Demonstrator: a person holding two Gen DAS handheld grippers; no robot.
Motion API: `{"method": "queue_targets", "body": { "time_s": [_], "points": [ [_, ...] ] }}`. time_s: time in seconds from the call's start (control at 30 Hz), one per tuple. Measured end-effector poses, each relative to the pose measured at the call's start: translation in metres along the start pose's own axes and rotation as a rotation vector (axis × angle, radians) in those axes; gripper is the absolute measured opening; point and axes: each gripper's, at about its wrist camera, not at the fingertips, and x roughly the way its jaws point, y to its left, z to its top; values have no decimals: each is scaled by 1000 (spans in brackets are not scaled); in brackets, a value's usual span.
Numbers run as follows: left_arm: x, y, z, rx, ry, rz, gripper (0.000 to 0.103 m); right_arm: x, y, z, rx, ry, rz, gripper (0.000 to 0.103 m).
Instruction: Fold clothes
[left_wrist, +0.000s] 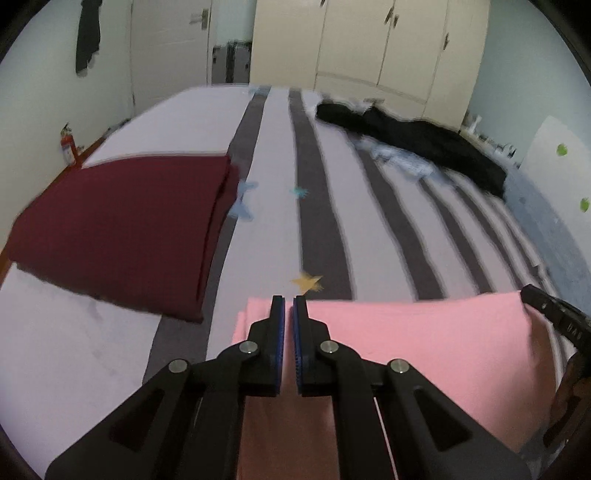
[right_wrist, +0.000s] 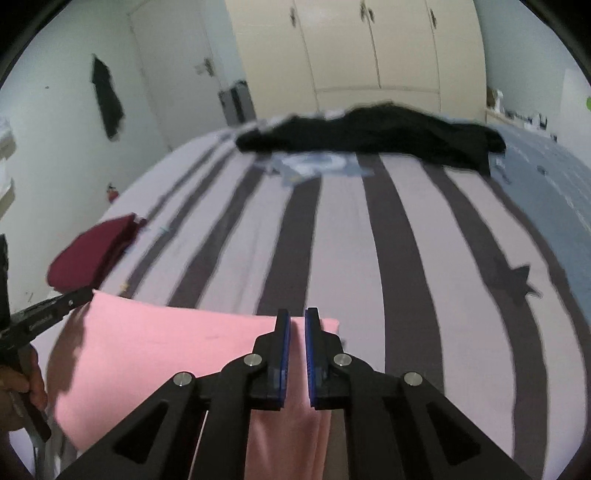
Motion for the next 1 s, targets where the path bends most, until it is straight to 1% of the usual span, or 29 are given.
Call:
{"method": "queue_targets", "body": {
  "time_s": [0.03, 0.07, 0.1, 0.13, 0.2, 0.27, 0.3, 0.33, 0.37, 0.43, 0.47, 0.5, 0.53, 0.57, 0.6, 0.63, 0.7, 0.77, 0.83, 0.9, 0.97, 1.0],
  "points": [
    [2, 1, -1, 12, 0, 4, 2, 8, -9, -1, 29, 17, -8, 6],
    [1, 2, -1, 22, -4, 14, 2, 11, -16, -2, 45, 21, -23, 7],
    [0, 2, -2, 31, -7, 26, 2, 14, -24, -3, 61, 24, -38, 13],
    [-1, 5, -1, 29, -8, 34, 2, 15, -31, -2, 75, 27, -53, 20],
    [-3, 16, -2, 6, 1, 64, 2, 14, -44, 0, 92, 30, -80, 20],
    [-8, 30, -2, -37, 10, 75, 2, 8, -52, 3, 93, 26, -97, 20],
    [-10, 36, -2, -60, 14, 79, 4, 2, -54, 4, 93, 19, -99, 20],
    [-15, 42, -2, -76, 13, 78, 8, -8, -55, 5, 91, 7, -95, 20],
    [-20, 43, -3, -88, 7, 71, 11, -17, -56, 5, 90, -5, -91, 22],
    [-36, 48, -5, -110, -6, 46, 26, -32, -55, 5, 89, -14, -74, 25],
    [-44, 49, -7, -118, -10, 27, 30, -39, -53, 5, 89, -14, -63, 28],
    [-51, 49, -9, -125, -12, 7, 41, -44, -49, 3, 93, -11, -42, 31],
    [-59, 48, -12, -136, -13, -12, 52, -51, -45, -2, 101, -6, -13, 38],
    [-63, 47, -15, -147, -13, -29, 56, -57, -41, -6, 108, -2, 16, 47],
    [-62, 44, -15, -157, -9, -55, 58, -60, -37, -10, 117, 9, 42, 50],
    [-63, 40, -16, -160, 2, -80, 59, -61, -34, -15, 128, 26, 64, 51],
    [-61, 33, -22, -152, 24, -106, 59, -61, -28, -24, 149, 63, 109, 51],
    [-57, 27, -27, -144, 48, -119, 59, -56, -26, -32, 161, 94, 123, 51],
    [-45, 28, -30, -167, 89, -118, 59, -49, -30, -38, 183, 119, 126, 51],
    [-36, 33, -32, -194, 115, -141, 60, -40, -38, -43, 218, 150, 141, 51],
    [-28, 37, -33, -220, 138, -168, 63, -34, -44, -46, 242, 171, 165, 51],
    [-25, 39, -33, -224, 140, -180, 63, -31, -46, -48, 248, 179, 180, 51]
  ]
}}
